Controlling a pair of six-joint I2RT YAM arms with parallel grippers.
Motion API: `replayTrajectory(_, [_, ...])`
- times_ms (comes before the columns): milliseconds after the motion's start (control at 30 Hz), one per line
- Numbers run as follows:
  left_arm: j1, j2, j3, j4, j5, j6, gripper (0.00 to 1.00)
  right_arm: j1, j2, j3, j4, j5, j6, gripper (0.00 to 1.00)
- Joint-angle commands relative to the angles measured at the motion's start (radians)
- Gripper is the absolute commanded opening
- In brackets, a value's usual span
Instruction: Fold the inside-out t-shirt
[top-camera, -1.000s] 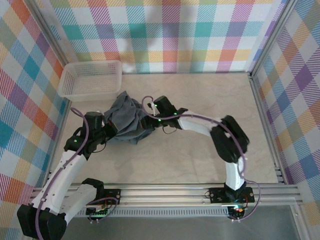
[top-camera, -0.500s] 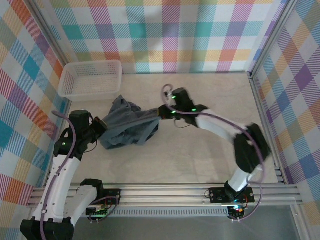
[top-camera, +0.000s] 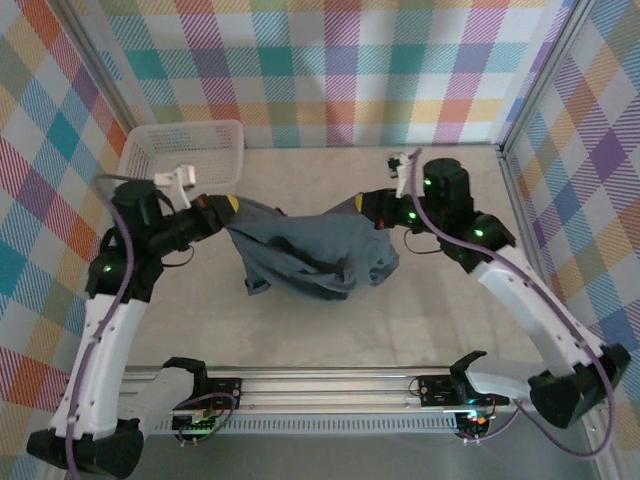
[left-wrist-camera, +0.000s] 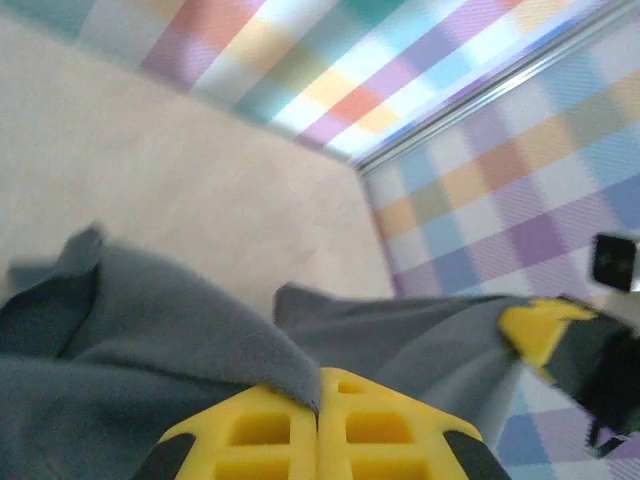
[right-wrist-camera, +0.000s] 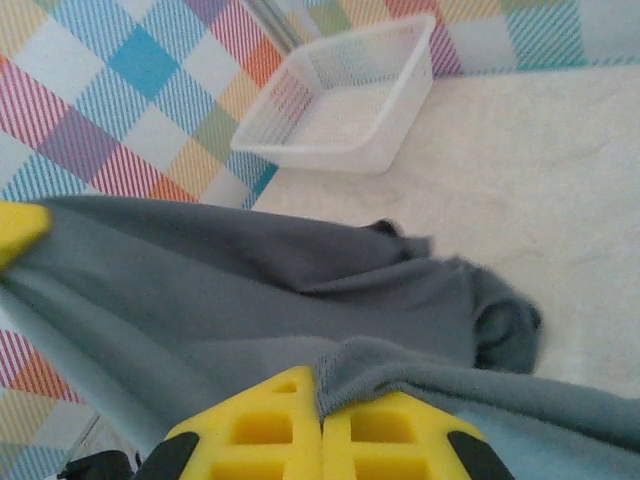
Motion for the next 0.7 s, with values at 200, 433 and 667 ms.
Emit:
replayTrajectory(200, [-0.015,0.207,-0.112,0.020,-0.122,-0.030,0.00,-0.078,0.149,-0.027,-0.146,0.247,0.003,0.00])
replayTrajectory(433, [-0.028,0.573,-0.192,0.258,-0.164,-0.012,0.00,-0.121,0.481,0.050,-0.151,0.125,-0.097,0.38])
replayTrajectory(667, [-0.031,0.705,-0.149,0.163,-0.176,0.056,0.30,0.025,0.405,-0.025,-0.059,0.080,-0.161,0.54])
